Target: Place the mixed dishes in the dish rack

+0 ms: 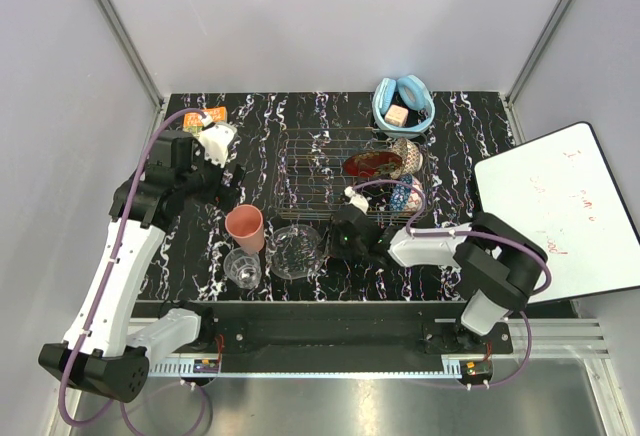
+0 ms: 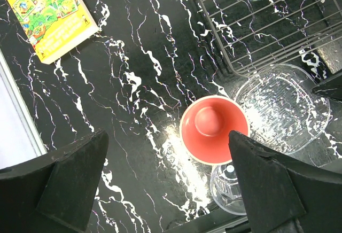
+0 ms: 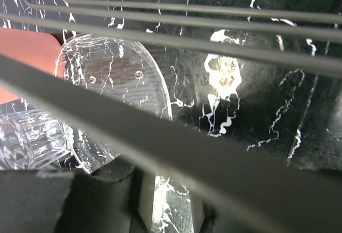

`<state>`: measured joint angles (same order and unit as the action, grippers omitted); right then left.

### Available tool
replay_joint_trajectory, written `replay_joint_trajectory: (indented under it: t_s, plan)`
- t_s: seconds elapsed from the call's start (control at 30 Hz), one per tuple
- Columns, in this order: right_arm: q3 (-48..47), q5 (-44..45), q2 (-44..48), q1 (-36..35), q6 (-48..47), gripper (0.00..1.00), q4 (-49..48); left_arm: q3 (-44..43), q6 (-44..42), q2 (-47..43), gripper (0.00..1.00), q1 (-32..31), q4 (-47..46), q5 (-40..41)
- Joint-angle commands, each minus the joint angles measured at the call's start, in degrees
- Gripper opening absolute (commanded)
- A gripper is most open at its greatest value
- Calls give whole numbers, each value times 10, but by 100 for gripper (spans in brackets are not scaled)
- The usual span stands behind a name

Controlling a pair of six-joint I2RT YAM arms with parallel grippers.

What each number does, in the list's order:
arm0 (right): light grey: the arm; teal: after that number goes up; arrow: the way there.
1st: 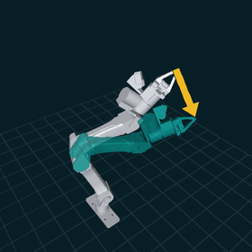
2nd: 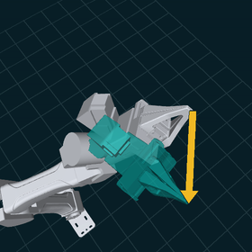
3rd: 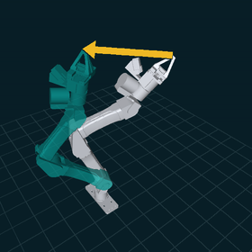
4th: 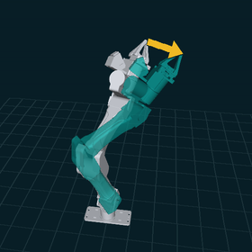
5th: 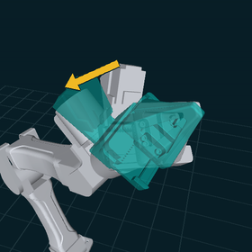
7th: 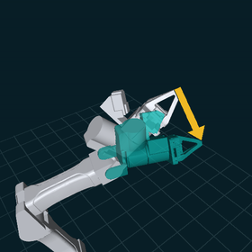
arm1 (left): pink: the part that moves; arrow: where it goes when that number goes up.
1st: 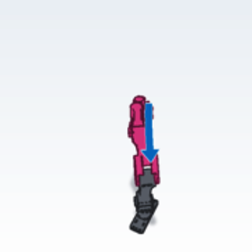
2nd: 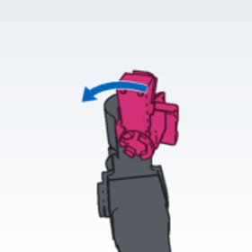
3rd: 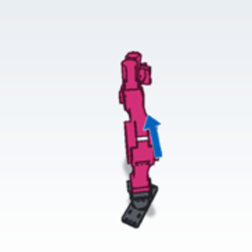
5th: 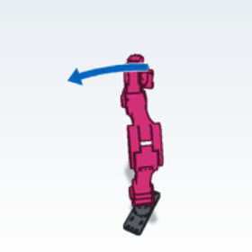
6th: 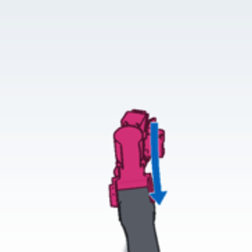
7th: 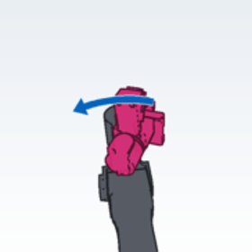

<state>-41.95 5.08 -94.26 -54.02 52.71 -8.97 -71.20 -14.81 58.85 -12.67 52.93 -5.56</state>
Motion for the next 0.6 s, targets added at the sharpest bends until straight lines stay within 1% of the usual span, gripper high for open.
replay_joint_trajectory:
  t_s: [0.0,0.03,0.07,0.13,0.17,0.23,0.27,0.3,0.43,0.5,0.57]
  plan:
    - [-9,-30,-27,-9,9,34,54,-8,-8,-14,99,4,-24,13]
    - [-10,-30,-29,-8,8,32,55,-7,-8,-13,99,4,-24,13]
    - [-12,-31,-31,-9,7,27,55,-7,-9,-13,99,4,-24,13]
    - [-14,-31,-35,-9,6,20,58,-7,-10,-11,99,4,-25,13]
    - [-15,-30,-36,-8,7,14,60,-8,-10,-11,99,4,-25,13]
    - [-16,-30,-36,-9,6,9,61,-8,-12,-9,99,4,-25,14]
    - [-16,-30,-36,-9,6,2,61,-9,-12,-8,99,4,-24,15]
    - [-15,-30,-34,-8,6,0,61,-9,-13,-9,99,4,-26,15]
    - [-18,-26,-15,-11,-6,0,72,-7,-13,-9,99,4,-27,16]
    - [-23,-7,17,-20,-33,0,84,-6,-14,-9,99,4,-27,19]
    - [-25,8,46,-35,-68,0,118,-7,-14,-10,99,4,-26,20]
